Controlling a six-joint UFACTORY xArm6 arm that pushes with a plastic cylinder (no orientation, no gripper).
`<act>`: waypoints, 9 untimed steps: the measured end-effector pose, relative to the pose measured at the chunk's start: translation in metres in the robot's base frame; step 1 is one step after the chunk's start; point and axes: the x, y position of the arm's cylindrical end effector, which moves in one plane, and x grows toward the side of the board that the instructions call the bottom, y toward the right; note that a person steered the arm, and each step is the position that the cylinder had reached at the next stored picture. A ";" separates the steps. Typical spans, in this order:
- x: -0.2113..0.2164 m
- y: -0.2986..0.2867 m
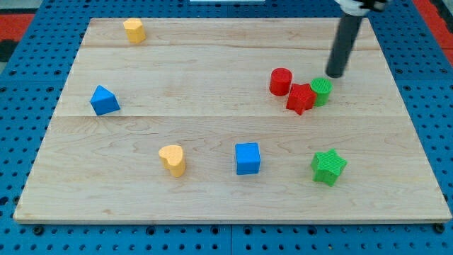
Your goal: Separate the green circle from the red star
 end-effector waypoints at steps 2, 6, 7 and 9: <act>0.088 0.014; 0.025 -0.045; -0.013 -0.048; 0.024 -0.063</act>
